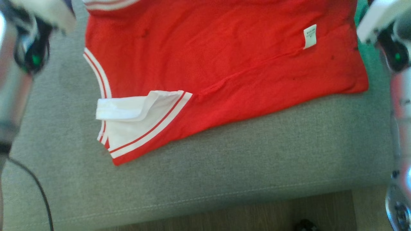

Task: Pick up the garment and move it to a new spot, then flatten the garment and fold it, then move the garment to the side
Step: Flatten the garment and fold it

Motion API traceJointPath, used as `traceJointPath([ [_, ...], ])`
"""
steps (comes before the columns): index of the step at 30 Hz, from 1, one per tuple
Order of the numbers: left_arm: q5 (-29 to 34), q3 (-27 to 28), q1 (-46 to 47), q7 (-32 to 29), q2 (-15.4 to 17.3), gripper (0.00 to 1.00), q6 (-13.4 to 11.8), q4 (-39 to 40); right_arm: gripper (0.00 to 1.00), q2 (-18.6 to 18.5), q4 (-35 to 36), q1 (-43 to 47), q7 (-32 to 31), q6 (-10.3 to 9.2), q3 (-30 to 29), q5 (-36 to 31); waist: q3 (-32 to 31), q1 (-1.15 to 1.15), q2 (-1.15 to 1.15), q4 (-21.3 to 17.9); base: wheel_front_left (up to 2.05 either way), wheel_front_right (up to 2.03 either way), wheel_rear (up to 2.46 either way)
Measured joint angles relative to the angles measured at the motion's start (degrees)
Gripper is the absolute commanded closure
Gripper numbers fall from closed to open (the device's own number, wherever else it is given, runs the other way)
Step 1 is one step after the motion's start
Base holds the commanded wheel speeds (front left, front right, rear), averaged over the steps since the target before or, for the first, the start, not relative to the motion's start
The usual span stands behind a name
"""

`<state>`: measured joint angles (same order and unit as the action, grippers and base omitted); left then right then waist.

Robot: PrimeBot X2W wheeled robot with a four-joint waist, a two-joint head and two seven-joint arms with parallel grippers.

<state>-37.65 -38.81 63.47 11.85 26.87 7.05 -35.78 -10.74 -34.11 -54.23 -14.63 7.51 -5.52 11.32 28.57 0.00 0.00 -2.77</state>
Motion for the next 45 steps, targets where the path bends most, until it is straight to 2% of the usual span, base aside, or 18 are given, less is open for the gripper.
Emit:
traceJointPath([
  [6,-3.02,2.21,-13.38,1.37,4.60,1.00,-3.69,13.70,1.00,-2.99,4.08,7.09,-2.26,0.00,0.26,4.21,-2.35,-0.01,0.00,1.45,0.00,0.00,0.00],
  [15,-6.67,3.00,-32.73,-0.19,10.11,1.00,-12.93,34.59,1.00,-4.59,8.42,15.86,-6.26,0.00,-2.01,6.23,-4.93,-0.01,0.00,3.77,0.00,0.00,0.00],
  [18,-7.23,2.68,-37.86,-0.68,10.69,1.00,-15.66,39.16,1.00,-4.64,9.70,18.22,-7.75,0.00,-2.57,6.33,-5.07,-0.01,0.00,4.21,0.00,0.00,0.00],
  [21,-8.22,1.97,-41.94,-0.70,10.61,1.00,-17.24,41.76,1.00,-4.63,10.37,20.44,-8.95,0.00,-3.58,6.32,-4.93,-0.01,0.00,4.61,0.00,0.00,0.00],
  [27,-8.58,-0.57,-45.43,-0.74,9.00,1.00,-18.46,40.79,1.00,-3.80,10.45,22.38,-10.59,0.00,-4.91,5.80,-4.78,-0.01,0.00,4.78,0.00,0.00,0.00],
  [28,-8.57,-1.21,-45.48,-0.74,8.40,1.00,-18.48,39.86,0.85,-3.66,10.35,22.38,-10.59,0.00,-4.93,5.80,-4.93,0.00,0.00,4.72,0.00,0.00,0.00],
  [29,-8.57,-1.52,-45.56,-0.74,7.66,1.00,-18.68,38.90,0.59,-3.44,10.22,22.39,-10.58,0.00,-5.13,5.80,-5.16,0.00,0.00,4.68,0.00,0.00,0.00],
  [30,-8.57,-1.52,-45.56,-0.74,7.66,0.77,-18.68,38.90,0.05,-3.44,10.22,22.39,-10.58,0.00,-5.13,5.80,-5.16,0.00,0.00,4.68,0.00,0.00,0.00],
  [31,-8.57,-1.69,-45.63,-0.74,6.88,0.29,-18.98,38.04,0.00,-3.11,10.07,22.41,-10.26,0.00,-5.52,5.73,-5.46,0.00,0.00,4.63,0.00,0.00,0.00],
  [32,-8.44,-2.15,-45.64,-0.74,6.43,0.00,-19.27,37.20,0.00,-2.69,10.07,22.52,-9.44,0.00,-6.01,5.53,-5.82,0.00,0.00,4.58,0.00,0.00,0.00],
  [37,-6.94,-2.16,-46.98,0.91,3.87,0.00,-23.03,35.29,0.00,0.34,10.80,25.41,-6.78,0.00,-9.00,6.39,-8.42,0.00,0.00,4.16,0.00,0.00,0.00],
  [45,1.44,-1.09,-52.09,2.40,-0.68,0.00,-33.62,36.51,0.00,4.56,6.90,28.73,-5.99,0.00,-14.50,11.02,-13.26,-0.01,0.00,3.80,0.00,0.00,0.00],
])
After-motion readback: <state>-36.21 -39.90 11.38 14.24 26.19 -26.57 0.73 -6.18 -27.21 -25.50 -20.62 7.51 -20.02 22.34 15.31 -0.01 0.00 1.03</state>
